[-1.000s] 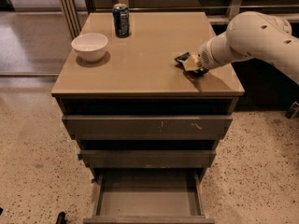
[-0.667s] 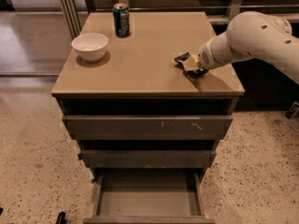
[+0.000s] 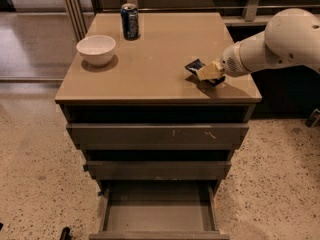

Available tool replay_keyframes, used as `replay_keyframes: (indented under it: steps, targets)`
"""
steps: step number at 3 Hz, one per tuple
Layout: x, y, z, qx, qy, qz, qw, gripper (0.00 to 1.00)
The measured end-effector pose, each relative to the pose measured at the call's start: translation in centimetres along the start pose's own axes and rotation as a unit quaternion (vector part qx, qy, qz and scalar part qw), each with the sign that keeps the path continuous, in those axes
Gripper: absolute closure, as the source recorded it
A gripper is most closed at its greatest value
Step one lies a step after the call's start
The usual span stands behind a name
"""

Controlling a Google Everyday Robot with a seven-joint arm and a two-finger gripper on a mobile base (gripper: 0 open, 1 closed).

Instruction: Place rxbar blueberry into bottom drawer

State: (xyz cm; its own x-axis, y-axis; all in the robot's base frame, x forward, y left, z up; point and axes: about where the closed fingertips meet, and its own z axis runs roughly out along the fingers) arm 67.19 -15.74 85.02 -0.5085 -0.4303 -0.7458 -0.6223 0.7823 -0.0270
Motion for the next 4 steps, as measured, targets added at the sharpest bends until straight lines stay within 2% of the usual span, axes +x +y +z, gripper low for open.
replay_keyframes:
  steps: [1,2,3,4]
  targets:
    - [2.1,1.5,-5.4,-0.061,-0.009,-0.027,0.9977,1.0]
    - [4.3,2.4,-6.5,-0.086,0.015,-0.065,0.9941,1.0]
    - [4.2,2.5,-6.3,-0.087,0.015,-0.066,0.9939,1.0]
    - [5.6,5.7,-8.2,-0.092,-0.004,-0.125,0.9878,1.0]
